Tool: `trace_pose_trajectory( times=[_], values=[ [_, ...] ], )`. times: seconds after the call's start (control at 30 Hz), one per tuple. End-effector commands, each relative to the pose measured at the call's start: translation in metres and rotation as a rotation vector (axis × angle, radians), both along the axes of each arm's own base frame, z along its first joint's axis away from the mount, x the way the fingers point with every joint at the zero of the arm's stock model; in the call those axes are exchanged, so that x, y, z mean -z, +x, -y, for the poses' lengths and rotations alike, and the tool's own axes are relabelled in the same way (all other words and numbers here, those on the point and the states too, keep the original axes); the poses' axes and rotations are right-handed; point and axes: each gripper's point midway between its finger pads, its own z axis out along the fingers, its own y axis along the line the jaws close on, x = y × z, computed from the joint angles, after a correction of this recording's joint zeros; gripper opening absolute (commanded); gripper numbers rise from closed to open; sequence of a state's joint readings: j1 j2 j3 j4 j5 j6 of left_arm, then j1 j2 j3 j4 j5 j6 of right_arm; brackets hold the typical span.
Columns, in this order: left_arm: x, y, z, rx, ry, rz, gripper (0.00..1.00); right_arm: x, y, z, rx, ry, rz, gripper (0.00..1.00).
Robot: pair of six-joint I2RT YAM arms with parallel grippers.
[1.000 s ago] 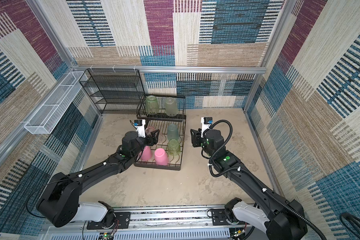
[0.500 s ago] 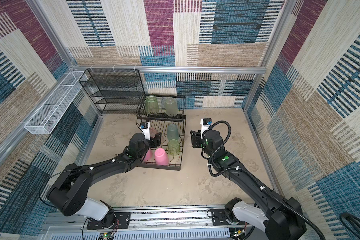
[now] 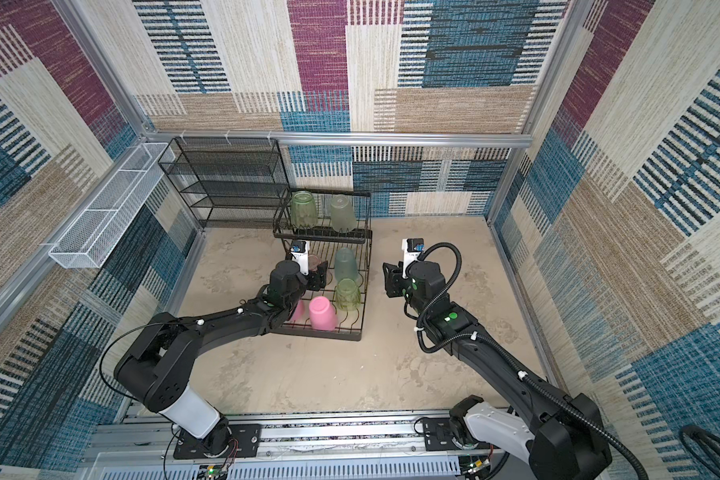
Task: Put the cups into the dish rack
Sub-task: 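Withdraw the open right gripper while the left carries the cup over the rack, then lower the pale pink cup into the lower tier beside the teal cup with the left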
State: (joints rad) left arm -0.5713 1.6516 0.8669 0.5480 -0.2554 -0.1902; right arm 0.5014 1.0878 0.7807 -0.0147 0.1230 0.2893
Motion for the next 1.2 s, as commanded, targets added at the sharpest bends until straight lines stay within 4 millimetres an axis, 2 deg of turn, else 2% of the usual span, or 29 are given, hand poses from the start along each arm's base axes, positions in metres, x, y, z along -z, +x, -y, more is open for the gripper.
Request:
trace_pose_trajectory(
  times=[0.0,0.37,0.87,1.17],
  values=[
    [-0.009,0.006,0.002,0.007,0.034,0.046,0.65,-0.009,0.003,0.001,0.006,0.009,0.041,0.49],
    [0.006,0.010,0.009,0.045,0.100,0.047,0.65,-0.005,0.005,0.005,0.017,-0.002,0.039,0.49],
    [0.017,0.017,0.016,0.082,0.180,0.038,0.64,-0.001,0.009,0.007,0.023,-0.005,0.033,0.50],
    [0.032,0.021,0.017,0.091,0.227,0.013,0.65,0.000,0.011,0.009,0.028,-0.006,0.036,0.50]
  ],
)
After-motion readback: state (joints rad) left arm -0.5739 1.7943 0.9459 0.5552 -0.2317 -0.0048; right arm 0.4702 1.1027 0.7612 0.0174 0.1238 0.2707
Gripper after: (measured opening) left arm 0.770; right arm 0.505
